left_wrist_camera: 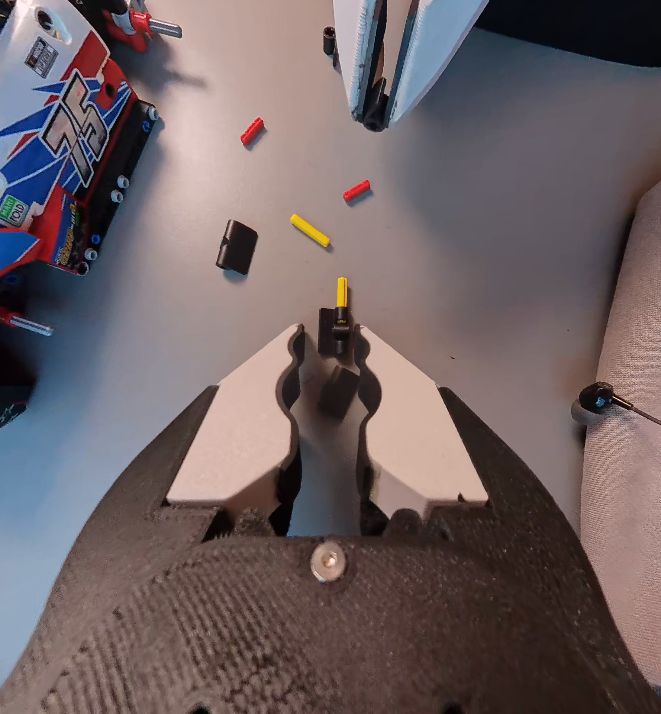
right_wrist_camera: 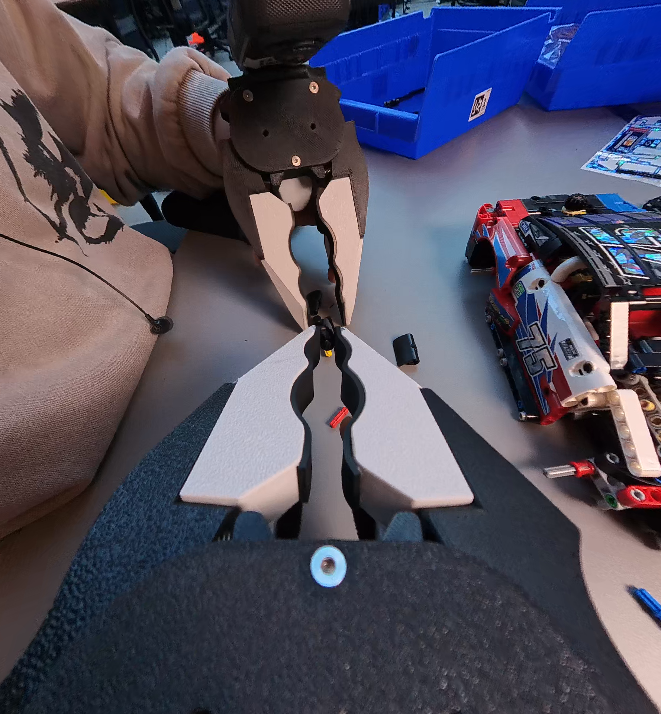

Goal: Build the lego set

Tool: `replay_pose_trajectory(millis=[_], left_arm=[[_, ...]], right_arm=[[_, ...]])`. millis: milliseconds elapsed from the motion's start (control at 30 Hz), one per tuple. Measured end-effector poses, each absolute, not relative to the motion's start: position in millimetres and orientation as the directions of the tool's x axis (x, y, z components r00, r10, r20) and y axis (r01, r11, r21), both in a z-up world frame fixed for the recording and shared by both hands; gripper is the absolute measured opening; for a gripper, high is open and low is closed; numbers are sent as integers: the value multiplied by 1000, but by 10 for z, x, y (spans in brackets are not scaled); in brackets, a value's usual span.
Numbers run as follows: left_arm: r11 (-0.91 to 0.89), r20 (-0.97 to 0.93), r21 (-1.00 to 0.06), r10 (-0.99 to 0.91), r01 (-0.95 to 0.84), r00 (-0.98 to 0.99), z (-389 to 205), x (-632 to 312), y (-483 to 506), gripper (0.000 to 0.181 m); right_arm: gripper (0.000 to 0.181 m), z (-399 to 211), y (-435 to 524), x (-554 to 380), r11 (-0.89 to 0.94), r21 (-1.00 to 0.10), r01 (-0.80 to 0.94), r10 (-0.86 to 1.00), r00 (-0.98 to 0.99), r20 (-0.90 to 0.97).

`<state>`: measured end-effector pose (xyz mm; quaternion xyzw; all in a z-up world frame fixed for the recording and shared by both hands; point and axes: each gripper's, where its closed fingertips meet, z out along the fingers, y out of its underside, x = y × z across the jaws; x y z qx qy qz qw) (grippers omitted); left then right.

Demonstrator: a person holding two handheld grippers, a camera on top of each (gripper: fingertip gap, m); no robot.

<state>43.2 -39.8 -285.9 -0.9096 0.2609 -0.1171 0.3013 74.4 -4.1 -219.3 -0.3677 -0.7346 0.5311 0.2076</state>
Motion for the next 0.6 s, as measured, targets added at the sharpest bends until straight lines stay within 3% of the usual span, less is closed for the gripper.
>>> replay_pose_trajectory(millis=[100, 300, 467, 600], left_arm=[[-658, 58, -614, -588, -436, 807, -2860, 460, -407, 13], [-441, -183, -706, -642, -554, 745, -2748, 376, -233, 13], [-370, -379, -641, -609, -672, 697, -2766, 195, -93, 14], [-327, -452, -649, -561, -687, 694, -2671, 68, 79, 14]], right_arm=[[5, -2198, -44, 745, 168, -932, 321, 760, -644, -86], [5, -2216, -64, 742, 175, -929, 326, 759, -646, -84], [5, -2335, -35, 664, 225, -904, 363, 789, -612, -50], [5, -2473, 54, 481, 272, -865, 421, 839, -544, -1]])
